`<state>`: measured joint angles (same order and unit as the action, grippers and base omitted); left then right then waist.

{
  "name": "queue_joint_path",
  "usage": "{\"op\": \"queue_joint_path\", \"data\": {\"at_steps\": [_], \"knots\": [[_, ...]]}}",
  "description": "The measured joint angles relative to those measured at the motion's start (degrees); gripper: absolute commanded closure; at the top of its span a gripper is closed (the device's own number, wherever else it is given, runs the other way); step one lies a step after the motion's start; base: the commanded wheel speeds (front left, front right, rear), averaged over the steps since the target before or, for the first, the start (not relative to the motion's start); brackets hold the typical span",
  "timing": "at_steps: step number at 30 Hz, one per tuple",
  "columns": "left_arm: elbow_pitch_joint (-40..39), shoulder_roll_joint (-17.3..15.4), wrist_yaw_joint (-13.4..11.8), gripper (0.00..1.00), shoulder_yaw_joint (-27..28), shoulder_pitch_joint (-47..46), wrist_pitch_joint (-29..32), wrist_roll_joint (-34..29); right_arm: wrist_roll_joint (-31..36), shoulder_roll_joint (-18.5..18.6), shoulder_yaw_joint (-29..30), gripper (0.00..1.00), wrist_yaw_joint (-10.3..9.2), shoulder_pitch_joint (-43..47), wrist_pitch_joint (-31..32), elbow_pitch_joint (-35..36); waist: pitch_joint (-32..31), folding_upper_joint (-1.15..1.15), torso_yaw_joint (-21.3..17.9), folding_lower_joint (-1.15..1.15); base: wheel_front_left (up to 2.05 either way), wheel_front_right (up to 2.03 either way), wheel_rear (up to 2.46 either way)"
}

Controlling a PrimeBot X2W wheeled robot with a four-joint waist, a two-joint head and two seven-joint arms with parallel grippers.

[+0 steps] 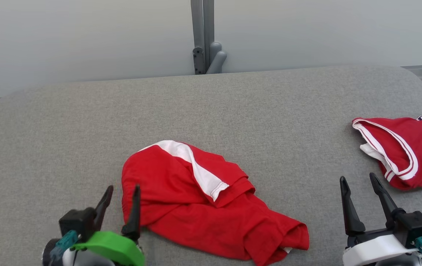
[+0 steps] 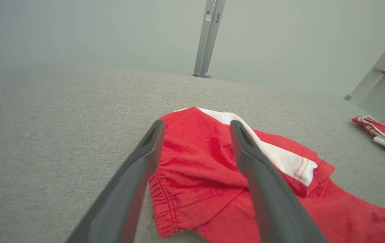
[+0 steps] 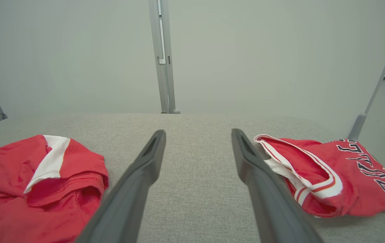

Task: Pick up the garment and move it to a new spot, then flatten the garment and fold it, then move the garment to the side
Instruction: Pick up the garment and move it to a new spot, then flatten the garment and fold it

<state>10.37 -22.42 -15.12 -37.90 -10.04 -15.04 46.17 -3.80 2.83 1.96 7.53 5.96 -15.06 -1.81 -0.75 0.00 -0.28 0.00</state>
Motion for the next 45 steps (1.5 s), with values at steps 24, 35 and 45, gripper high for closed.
{"op": "queue_joint_path", "data": {"at_steps": [24,35,45], "knots": [[2.1,11.0,16.5,0.00,29.8,22.6,0.0,-22.8,3.4,0.0,5.6,0.00,0.00,3.1,0.0,-4.1,-2.7,0.00,4.3,0.00,0.00,0.00,0.00],[3.5,14.3,20.1,0.00,34.1,21.8,0.0,-26.7,3.3,0.0,5.1,0.00,0.00,3.0,0.0,-4.4,-2.5,0.00,4.4,0.00,0.00,0.00,0.00],[11.5,16.1,22.4,0.00,29.0,5.1,3.9,-19.9,3.6,0.0,3.5,0.00,0.00,1.9,0.0,-4.1,-0.1,0.00,4.5,0.00,0.00,0.00,0.00]]}}
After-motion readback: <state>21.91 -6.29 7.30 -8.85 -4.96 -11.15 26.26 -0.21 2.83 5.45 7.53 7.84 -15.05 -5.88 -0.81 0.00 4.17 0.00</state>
